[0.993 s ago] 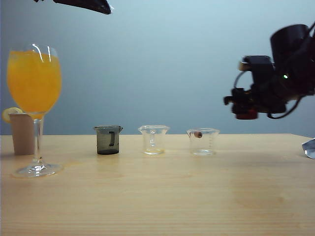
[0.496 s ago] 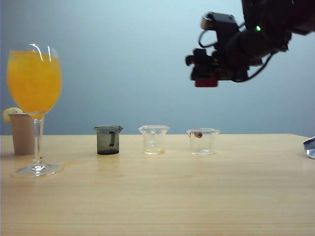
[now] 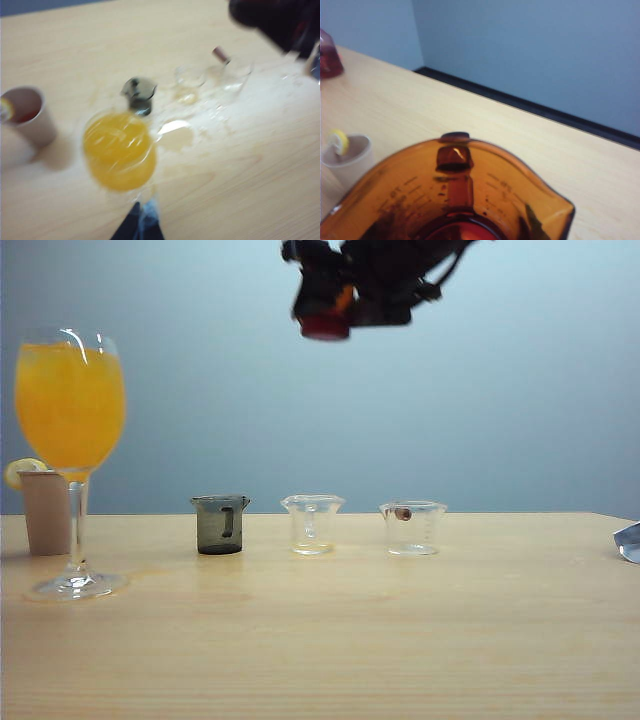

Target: Pick up the fourth measuring cup from the left, pour the grenadine inside into the goblet, and finally put the measuring cup back in its original place.

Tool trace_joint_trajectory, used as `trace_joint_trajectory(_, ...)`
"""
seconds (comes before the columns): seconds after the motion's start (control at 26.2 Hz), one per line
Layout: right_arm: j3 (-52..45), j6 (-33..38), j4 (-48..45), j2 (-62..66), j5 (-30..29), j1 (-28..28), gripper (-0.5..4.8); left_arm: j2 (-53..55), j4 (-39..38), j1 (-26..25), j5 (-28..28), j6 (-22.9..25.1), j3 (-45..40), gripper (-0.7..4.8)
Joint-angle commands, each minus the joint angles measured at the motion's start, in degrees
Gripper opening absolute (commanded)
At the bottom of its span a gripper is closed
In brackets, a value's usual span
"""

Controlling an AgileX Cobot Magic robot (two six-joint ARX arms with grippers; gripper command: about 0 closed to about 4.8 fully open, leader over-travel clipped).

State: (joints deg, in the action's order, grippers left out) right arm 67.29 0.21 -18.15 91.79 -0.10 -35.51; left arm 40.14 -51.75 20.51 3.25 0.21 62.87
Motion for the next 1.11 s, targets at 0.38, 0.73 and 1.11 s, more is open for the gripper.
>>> trace_joint_trajectory(0.38,13.9,0.9,5.1,5.4,-1.6,-6.1,2.41,-5.3,-5.7,0.0,-4.6,0.5,0.3,-0.05)
trace_joint_trajectory(0.73,26.7,0.9,9.4,15.1,-4.7,-8.5,2.42,1.3,2.8,-0.2,-5.0,3.2,0.3,-0.05)
trace_joint_trajectory(1.11,29.6,-0.7,11.2,17.9,-7.8,-8.7,2.42,4.9,4.7,-6.5,-0.3,3.9,0.3,-0.05)
